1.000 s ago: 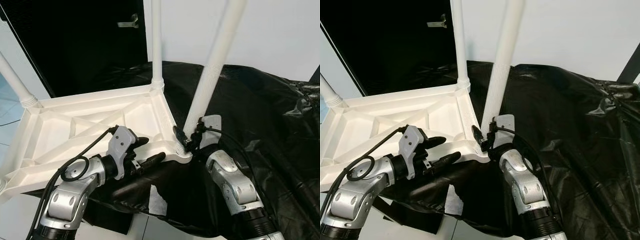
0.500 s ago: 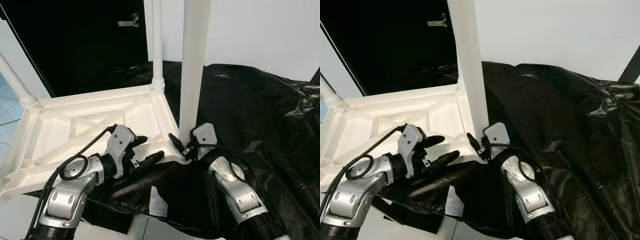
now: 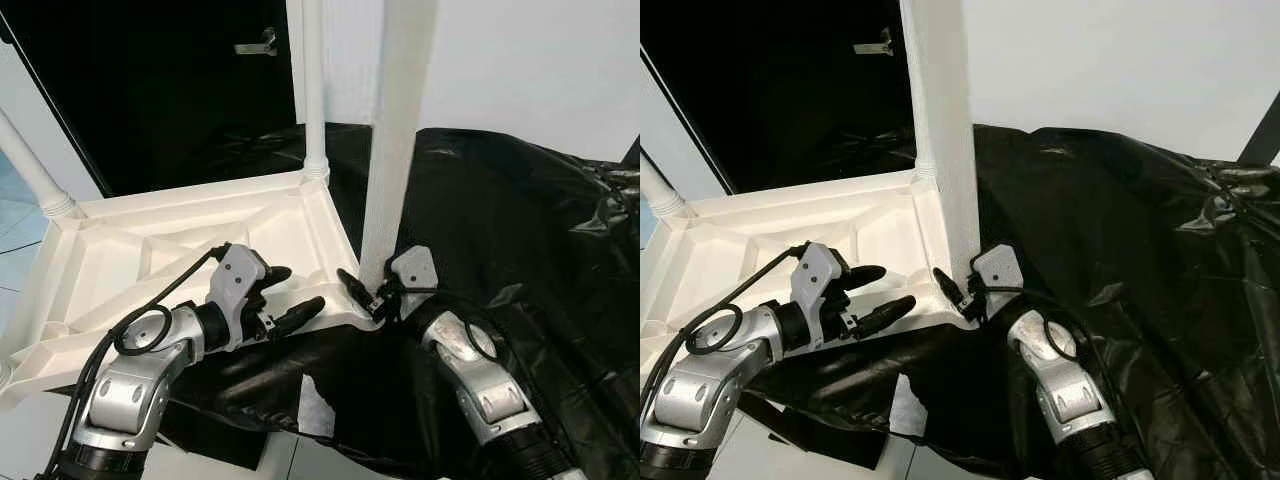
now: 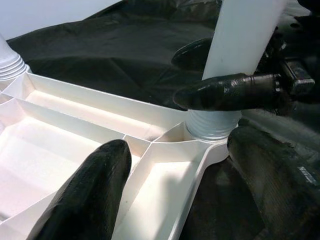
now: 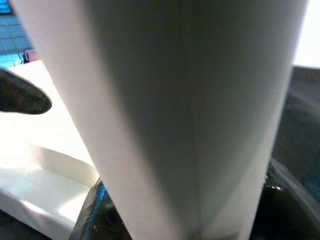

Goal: Building children table

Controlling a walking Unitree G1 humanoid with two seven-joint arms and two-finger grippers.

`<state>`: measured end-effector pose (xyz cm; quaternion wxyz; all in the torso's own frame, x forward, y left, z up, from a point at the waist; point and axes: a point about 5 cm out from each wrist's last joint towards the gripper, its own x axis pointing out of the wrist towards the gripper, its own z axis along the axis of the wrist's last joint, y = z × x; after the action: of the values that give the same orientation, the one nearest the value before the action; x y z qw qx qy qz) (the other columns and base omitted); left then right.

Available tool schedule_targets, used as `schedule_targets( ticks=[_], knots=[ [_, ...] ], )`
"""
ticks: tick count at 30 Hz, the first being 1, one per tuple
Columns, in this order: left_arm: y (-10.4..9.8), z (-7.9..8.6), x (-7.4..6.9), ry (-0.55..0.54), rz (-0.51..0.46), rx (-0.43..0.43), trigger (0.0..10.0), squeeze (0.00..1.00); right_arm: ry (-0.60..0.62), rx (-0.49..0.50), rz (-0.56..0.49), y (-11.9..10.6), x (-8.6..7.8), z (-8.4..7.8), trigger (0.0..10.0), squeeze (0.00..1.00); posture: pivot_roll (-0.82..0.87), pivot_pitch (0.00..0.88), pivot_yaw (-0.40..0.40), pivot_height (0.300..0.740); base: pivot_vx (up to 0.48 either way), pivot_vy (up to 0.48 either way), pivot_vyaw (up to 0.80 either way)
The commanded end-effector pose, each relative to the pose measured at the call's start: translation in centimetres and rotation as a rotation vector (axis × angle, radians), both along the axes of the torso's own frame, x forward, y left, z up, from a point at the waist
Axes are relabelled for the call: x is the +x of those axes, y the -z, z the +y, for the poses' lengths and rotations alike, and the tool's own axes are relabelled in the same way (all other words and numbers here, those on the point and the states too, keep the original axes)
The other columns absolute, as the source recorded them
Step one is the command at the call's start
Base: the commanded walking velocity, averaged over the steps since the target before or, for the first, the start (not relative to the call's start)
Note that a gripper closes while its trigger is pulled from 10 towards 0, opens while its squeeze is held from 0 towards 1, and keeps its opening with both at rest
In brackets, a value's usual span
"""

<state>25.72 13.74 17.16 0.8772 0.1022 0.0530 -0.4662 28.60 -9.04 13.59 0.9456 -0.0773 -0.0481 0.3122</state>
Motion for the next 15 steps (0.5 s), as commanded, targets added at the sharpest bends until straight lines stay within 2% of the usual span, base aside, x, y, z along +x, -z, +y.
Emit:
schedule_targets(
  ticks=[1, 8, 15],
  knots=[
    [0.21, 0.44, 0.26, -0.052, 0.003, 0.012, 10.0, 0.00, 0.002, -0.005, 0.132, 2.03, -0.21, -0.17, 10.0, 0.00, 0.08, 0.000, 0.020, 0.740, 0.000, 0.000, 0.00],
    [0.14, 0.52, 0.30, -0.052, -0.004, 0.015, 10.0, 0.00, 0.009, -0.013, 0.205, 1.33, 0.62, -0.51, 10.0, 0.00, 0.08, 0.000, 0.015, 0.740, 0.000, 0.000, 0.00],
    [0.22, 0.54, 0.29, -0.053, -0.004, 0.014, 10.0, 0.00, -0.007, -0.035, 0.281, 1.78, 0.41, -0.50, 10.0, 0.00, 0.08, 0.000, 0.010, 0.740, 0.000, 0.000, 0.00]
  ],
)
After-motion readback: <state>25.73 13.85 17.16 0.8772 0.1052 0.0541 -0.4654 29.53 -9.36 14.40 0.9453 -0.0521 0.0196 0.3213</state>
